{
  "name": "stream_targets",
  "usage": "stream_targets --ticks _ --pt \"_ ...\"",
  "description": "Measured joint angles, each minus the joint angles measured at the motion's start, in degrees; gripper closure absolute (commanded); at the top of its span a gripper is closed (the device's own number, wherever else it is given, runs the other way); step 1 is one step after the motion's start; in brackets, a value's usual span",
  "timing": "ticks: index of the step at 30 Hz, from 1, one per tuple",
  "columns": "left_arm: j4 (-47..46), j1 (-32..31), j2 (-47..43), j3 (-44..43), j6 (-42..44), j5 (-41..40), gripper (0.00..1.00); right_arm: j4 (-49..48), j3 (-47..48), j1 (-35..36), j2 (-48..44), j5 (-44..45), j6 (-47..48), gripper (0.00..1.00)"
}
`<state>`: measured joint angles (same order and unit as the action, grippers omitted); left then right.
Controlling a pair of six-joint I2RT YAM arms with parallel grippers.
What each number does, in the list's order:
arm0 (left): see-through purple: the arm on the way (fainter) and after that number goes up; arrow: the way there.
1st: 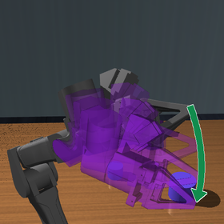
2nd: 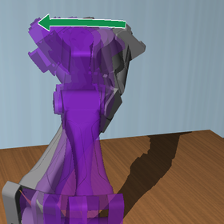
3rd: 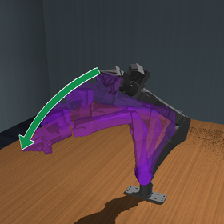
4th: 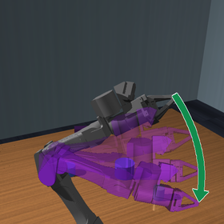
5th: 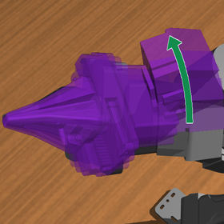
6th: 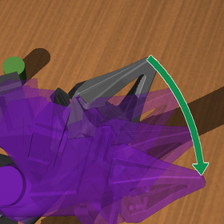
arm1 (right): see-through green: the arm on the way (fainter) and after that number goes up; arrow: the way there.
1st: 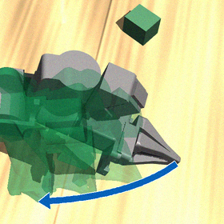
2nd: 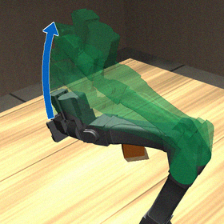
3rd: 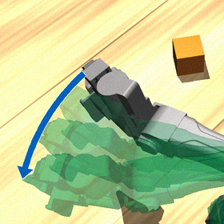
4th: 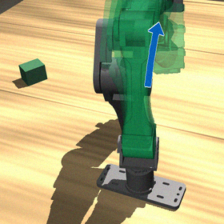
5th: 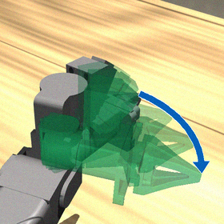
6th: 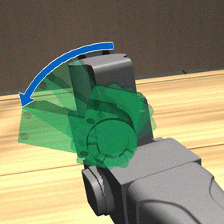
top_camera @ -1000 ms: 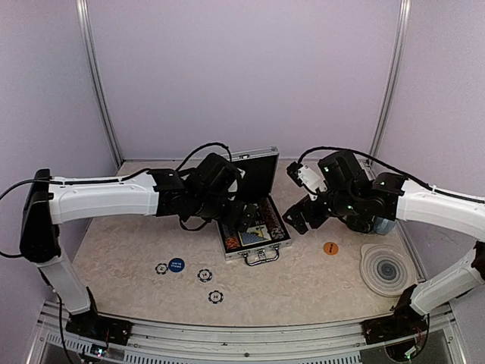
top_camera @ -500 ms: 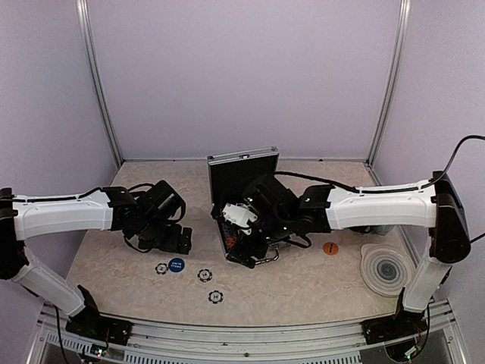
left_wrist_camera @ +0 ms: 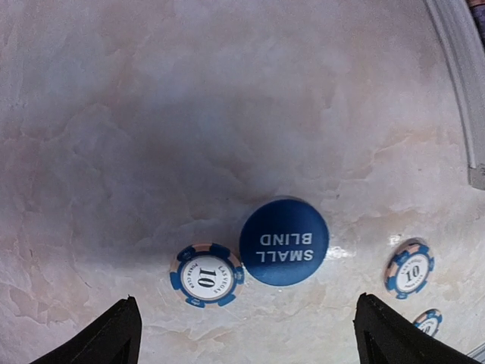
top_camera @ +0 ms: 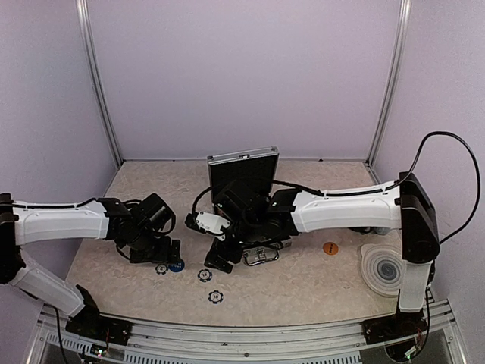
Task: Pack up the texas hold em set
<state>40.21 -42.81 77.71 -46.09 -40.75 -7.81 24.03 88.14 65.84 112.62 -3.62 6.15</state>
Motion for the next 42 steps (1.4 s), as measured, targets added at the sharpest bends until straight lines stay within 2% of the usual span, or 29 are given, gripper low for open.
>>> stream_targets --ticks 11,22,33,38,42 --pt "-2.8 4.5 0.9 3.6 -1.4 3.1 0.16 0.3 0.1 1.1 5.4 -1.5 -0.7 0.01" --pt "-3.1 5.0 5.9 3.6 -1.6 4.5 0.26 0.1 -2.5 1.1 2.8 2.5 -0.2 0.01" --pt "-0.7 6.8 6.4 3.6 -2.5 4.4 0.38 0.0 -5.5 1.1 0.2 5.6 0.3 0.01" --pt "-0.5 6.8 7.1 3.3 -2.5 4.6 0.4 0.0 -7.1 1.1 -1.6 7.0 0.2 0.01" --pt "-0.2 6.8 7.7 2.8 -2.4 4.6 0.37 -0.2 -8.4 1.1 -3.1 7.9 0.2 0.01"
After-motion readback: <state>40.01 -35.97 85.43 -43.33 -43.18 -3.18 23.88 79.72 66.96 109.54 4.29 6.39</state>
